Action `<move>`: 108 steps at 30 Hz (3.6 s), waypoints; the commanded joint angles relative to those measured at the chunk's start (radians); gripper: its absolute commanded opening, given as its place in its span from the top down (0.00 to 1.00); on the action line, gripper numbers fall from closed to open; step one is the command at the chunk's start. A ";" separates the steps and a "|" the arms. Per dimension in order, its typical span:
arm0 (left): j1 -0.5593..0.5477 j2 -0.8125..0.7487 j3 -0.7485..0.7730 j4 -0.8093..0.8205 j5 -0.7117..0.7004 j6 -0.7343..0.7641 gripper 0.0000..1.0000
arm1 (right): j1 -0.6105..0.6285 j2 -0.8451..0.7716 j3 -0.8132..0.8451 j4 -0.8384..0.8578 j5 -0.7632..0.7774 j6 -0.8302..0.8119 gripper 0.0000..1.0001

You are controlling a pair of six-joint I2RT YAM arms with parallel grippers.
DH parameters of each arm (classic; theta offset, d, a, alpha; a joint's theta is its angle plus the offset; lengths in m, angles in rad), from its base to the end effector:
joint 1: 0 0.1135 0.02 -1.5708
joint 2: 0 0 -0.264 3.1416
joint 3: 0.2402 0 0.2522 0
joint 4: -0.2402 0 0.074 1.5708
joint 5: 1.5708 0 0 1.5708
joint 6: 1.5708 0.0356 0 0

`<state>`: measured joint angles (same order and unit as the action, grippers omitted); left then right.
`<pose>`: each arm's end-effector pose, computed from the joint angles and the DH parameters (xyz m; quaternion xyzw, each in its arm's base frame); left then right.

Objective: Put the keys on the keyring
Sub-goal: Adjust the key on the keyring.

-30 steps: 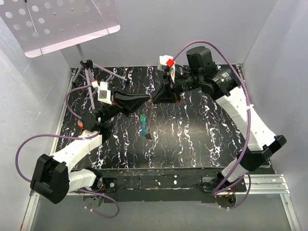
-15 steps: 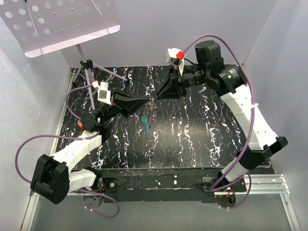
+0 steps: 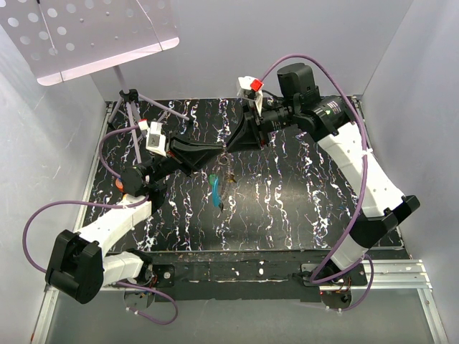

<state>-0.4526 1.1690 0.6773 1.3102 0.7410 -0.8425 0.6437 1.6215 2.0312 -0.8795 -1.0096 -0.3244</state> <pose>0.1959 -0.1220 0.3669 0.2641 0.4012 -0.6291 0.6112 0.2355 0.2144 0.4877 -0.5711 0.5425 0.4797 0.3865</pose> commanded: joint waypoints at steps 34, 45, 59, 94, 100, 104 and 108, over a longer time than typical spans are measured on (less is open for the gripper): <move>0.006 -0.049 -0.002 0.196 -0.049 0.042 1.00 | 0.047 -0.011 -0.028 0.073 0.032 0.082 0.77; 0.006 -0.077 -0.019 0.143 -0.052 0.072 1.00 | 0.048 -0.023 -0.037 0.034 0.065 0.032 0.99; 0.095 -0.264 0.276 -1.150 0.228 0.494 0.25 | 0.054 0.026 0.106 -0.415 0.235 -0.418 0.99; -0.204 -0.026 0.512 -1.612 -0.051 1.116 0.78 | 0.056 0.061 0.141 -0.492 0.252 -0.449 0.99; -0.205 -0.034 0.505 -1.585 -0.040 1.093 0.79 | 0.056 0.063 0.136 -0.492 0.255 -0.444 0.99; -0.205 -0.037 0.504 -1.576 -0.034 1.082 0.81 | 0.056 0.060 0.133 -0.490 0.255 -0.443 0.99; -0.205 -0.040 0.502 -1.563 -0.031 1.066 0.82 | 0.056 0.061 0.135 -0.489 0.258 -0.443 0.99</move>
<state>-0.6521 1.1522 1.1477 -0.2802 0.7029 0.2405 0.6960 1.6970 2.1319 -1.3598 -0.7269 -0.7700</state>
